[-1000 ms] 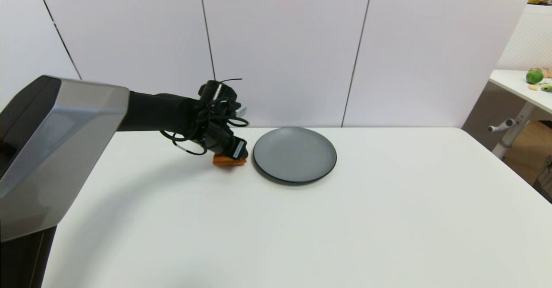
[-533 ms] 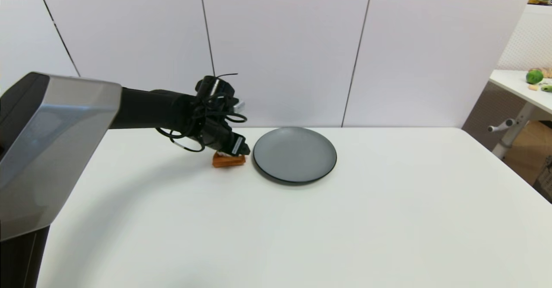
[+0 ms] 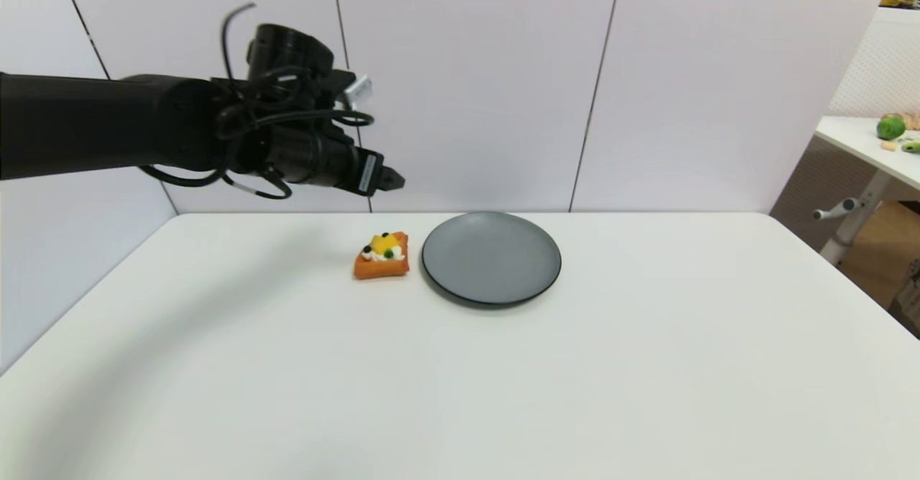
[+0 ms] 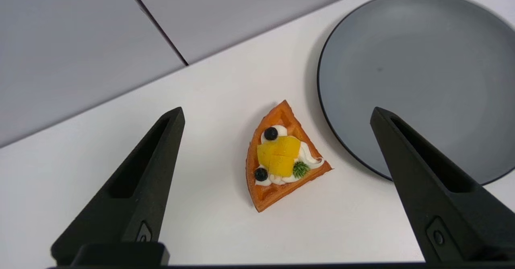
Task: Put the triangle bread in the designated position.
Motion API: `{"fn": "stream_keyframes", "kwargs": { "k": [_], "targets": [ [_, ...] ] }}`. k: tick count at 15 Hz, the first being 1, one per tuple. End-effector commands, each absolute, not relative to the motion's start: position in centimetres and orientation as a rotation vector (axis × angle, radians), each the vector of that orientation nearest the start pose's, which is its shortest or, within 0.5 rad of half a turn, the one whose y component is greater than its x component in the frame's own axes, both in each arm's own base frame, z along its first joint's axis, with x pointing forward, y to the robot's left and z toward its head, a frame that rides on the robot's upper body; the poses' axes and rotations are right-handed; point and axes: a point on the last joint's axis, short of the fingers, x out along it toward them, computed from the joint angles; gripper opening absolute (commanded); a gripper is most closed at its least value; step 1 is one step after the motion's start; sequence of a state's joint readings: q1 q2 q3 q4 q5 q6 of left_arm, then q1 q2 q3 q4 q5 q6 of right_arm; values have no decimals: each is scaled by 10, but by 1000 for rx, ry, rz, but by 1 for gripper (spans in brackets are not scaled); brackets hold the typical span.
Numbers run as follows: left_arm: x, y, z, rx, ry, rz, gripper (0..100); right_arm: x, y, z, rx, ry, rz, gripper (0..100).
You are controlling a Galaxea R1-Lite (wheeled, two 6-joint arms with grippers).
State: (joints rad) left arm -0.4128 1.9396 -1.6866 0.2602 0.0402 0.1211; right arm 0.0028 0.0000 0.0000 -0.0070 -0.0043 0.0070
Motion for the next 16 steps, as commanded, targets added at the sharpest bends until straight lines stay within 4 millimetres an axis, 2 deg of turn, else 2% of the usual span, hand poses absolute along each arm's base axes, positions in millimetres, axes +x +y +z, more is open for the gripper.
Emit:
{"fn": "stream_keyframes", "kwargs": {
  "k": [1, 4, 6, 9, 11, 13, 15, 16],
  "targets": [
    [228, -98, 301, 180, 188, -374, 100, -23, 0, 76, 8, -5, -2, 100],
    [151, -54, 280, 214, -22, -305, 100, -23, 0, 76, 8, -5, -2, 100],
    [103, -20, 258, 314, -144, -138, 100, -23, 0, 76, 8, -5, -2, 100],
    [46, -2, 223, 323, -248, 27, 100, -23, 0, 76, 8, -5, -2, 100],
    [19, 1, 201, 326, -296, 119, 100, -23, 0, 76, 8, -5, -2, 100],
    [-2, 1, 161, 330, -314, 129, 100, -23, 0, 76, 6, -5, -2, 100],
    [-10, 1, 131, 327, -307, 117, 100, -23, 0, 76, 6, -5, -2, 100],
    [-14, 1, 119, 326, -242, 105, 100, -23, 0, 76, 8, -5, -2, 100]
  ]
}}
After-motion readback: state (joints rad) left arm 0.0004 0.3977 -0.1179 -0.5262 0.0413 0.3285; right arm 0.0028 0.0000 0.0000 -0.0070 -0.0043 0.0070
